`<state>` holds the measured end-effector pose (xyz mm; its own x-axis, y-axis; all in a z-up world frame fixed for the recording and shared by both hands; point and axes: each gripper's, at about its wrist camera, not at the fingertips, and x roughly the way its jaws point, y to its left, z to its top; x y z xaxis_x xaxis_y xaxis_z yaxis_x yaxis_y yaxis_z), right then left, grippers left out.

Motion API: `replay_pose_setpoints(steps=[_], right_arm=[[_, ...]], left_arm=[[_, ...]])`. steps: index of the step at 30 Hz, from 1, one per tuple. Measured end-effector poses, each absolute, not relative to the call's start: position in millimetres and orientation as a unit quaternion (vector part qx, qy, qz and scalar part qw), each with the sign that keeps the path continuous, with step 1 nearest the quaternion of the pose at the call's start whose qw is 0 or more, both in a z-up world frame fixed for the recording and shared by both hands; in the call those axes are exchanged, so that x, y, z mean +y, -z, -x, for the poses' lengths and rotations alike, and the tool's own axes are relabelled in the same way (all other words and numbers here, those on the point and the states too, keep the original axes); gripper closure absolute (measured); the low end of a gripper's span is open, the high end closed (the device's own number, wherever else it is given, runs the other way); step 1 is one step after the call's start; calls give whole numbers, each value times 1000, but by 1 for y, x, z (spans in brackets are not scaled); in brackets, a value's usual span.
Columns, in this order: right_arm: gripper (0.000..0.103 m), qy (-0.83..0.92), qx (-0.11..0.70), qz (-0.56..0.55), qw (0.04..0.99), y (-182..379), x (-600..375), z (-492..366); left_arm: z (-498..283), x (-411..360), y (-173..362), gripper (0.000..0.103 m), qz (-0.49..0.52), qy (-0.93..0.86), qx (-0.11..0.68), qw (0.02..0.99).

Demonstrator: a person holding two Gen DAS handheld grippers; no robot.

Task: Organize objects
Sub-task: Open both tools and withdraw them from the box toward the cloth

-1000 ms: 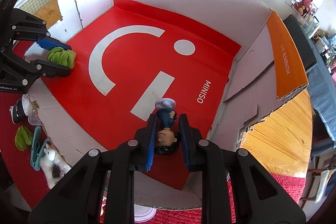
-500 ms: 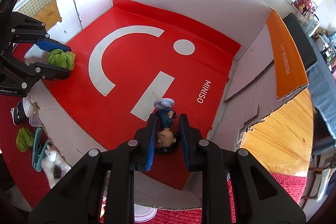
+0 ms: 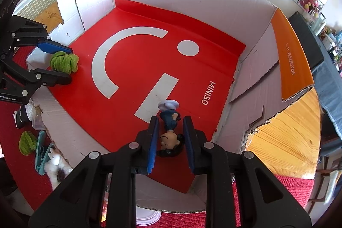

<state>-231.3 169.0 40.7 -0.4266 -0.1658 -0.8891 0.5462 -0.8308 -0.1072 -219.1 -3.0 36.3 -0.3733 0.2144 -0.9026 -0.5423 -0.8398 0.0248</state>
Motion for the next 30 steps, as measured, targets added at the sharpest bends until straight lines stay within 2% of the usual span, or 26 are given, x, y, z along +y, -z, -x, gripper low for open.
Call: replay_pose_setpoints(steps=[16, 30], right_arm=[[79, 828, 184, -484, 216, -50, 166, 230], [79, 847, 168, -453, 220, -83, 159, 200]], left_arm=[[217, -4, -41, 56, 508, -814, 155, 235], [201, -15, -66, 56, 482, -838, 112, 229]])
